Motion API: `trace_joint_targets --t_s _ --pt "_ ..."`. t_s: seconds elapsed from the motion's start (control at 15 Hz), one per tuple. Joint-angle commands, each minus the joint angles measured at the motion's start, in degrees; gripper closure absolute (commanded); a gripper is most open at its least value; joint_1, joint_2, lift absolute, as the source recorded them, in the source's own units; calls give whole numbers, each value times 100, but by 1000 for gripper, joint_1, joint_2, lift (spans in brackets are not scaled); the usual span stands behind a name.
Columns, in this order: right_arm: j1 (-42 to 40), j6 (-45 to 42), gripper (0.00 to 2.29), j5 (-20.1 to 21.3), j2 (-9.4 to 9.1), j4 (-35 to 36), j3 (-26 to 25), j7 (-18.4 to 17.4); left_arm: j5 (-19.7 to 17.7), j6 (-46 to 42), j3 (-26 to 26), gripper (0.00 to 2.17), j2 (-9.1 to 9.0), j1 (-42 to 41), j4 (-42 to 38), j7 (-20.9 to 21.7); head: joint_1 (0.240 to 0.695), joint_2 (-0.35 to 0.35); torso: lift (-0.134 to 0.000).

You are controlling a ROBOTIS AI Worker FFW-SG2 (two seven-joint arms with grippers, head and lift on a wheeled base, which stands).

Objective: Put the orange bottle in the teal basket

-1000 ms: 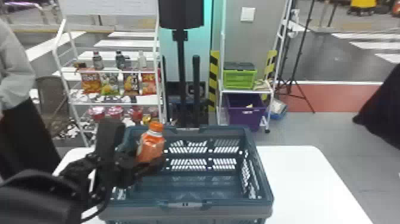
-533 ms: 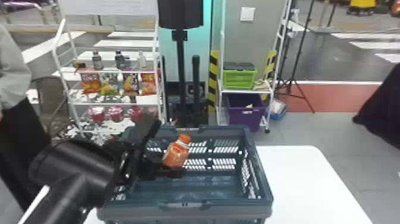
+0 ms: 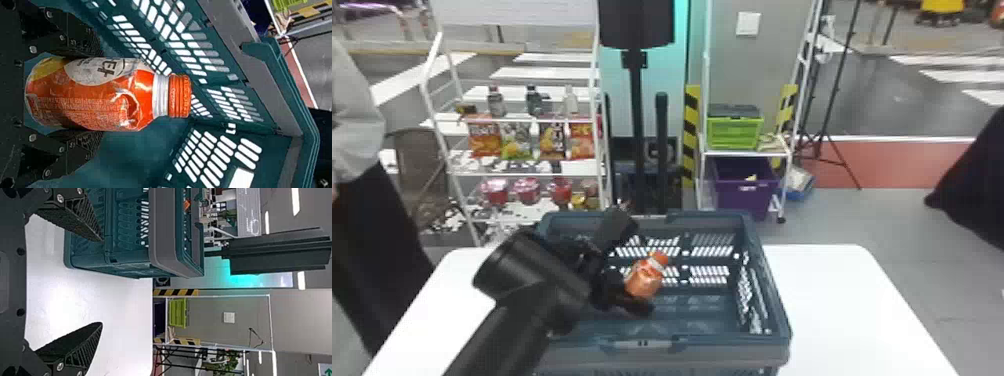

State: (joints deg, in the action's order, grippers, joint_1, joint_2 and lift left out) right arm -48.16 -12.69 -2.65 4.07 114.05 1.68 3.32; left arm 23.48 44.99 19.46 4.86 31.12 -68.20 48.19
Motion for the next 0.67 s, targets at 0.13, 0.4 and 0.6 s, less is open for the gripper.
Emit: trace_joint_targets --t_s 0.13,0.4,0.6 --pt "-36 -18 134 1 -21 29 -10 2 763 -355 -91 529 -363 184 659 243 499 0 0" --pt "-44 0 134 1 -21 29 -10 2 912 -355 -100 515 -381 202 765 296 499 0 0" --pt "-53 0 134 10 -21 56 -10 2 983 -355 -91 424 -381 184 765 313 499 0 0"
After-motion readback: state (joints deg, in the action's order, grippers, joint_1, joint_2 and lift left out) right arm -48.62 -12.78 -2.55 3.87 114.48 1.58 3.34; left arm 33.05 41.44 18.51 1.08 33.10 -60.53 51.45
